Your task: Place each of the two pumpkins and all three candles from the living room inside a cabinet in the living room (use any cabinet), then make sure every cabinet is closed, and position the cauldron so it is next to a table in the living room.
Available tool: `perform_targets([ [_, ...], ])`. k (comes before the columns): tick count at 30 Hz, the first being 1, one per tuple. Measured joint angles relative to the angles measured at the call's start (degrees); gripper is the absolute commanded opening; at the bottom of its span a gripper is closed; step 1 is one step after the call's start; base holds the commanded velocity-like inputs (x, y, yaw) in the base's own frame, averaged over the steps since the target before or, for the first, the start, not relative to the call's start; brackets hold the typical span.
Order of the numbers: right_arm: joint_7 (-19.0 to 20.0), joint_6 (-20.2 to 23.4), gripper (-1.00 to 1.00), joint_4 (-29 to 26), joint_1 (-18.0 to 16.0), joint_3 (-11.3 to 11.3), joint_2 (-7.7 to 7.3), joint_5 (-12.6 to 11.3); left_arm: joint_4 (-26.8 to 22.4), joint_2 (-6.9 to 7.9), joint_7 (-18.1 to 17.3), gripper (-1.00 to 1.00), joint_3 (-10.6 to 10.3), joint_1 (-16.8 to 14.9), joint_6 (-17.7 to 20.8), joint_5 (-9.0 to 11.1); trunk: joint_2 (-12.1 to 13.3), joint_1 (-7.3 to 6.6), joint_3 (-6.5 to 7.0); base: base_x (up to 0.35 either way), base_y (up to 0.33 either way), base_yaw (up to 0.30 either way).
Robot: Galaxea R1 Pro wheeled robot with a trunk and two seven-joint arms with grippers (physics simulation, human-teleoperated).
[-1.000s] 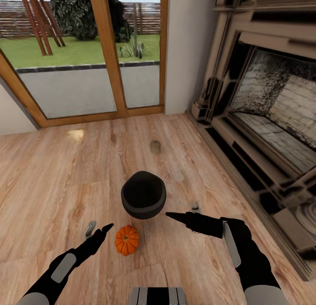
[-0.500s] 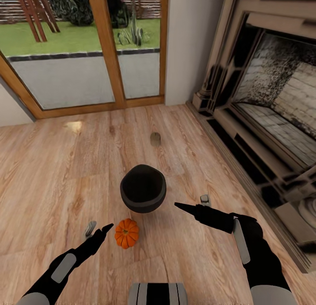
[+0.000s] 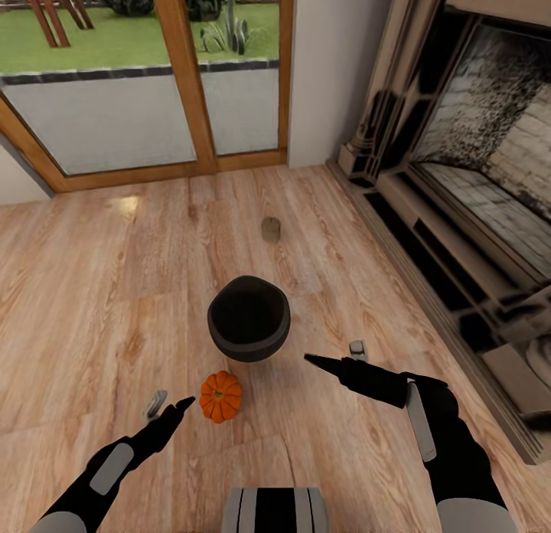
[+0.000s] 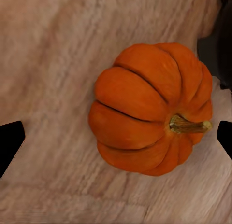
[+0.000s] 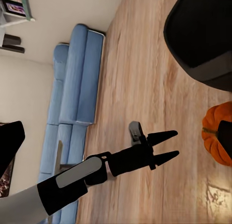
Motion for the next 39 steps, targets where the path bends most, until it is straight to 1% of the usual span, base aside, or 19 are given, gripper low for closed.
perform_targets([
  [6, 0.0, 0.0, 1.00, 0.0, 0.0, 0.0, 0.00, 0.0, 0.0, -0.36, 0.4, 1.00, -0.2, 0.0, -0.1, -0.3, -0.1, 0.15, -1.33, 0.000, 0.000, 0.000],
  [10, 0.0, 0.0, 1.00, 0.0, 0.0, 0.0, 0.00, 0.0, 0.0, -1.20, 2.9, 1.00, -0.4, 0.0, -0.1, -0.6, -0.1, 0.26, -2.22, 0.000, 0.000, 0.000],
  [12, 0.0, 0.0, 1.00, 0.0, 0.0, 0.0, 0.00, 0.0, -0.3, -1.90, 4.4, 1.00, -0.5, 0.0, -0.1, -0.7, -0.1, 0.25, -2.22, 0.000, 0.000, 0.000],
  [16, 0.0, 0.0, 1.00, 0.1, 0.0, 0.0, 0.00, 0.0, -0.7, -2.42, 5.4, 1.00, -0.9, 0.0, -0.1, -0.8, -0.1, 0.25, -2.22, 0.000, 0.000, 0.000],
  [23, 0.0, 0.0, 1.00, 0.3, 0.0, 0.0, 0.00, 0.0, -0.9, -2.51, 5.5, 1.00, -1.8, 0.0, -0.1, -0.8, -0.1, 0.25, -2.22, 0.000, 0.000, 0.000],
  [39, 0.0, 0.0, 1.00, 0.2, 0.0, 0.0, -0.04, 0.0, -0.8, -2.38, 5.5, 1.00, -2.0, 0.0, -0.1, -0.8, -0.1, 0.25, -2.22, 0.060, 0.000, 0.000],
])
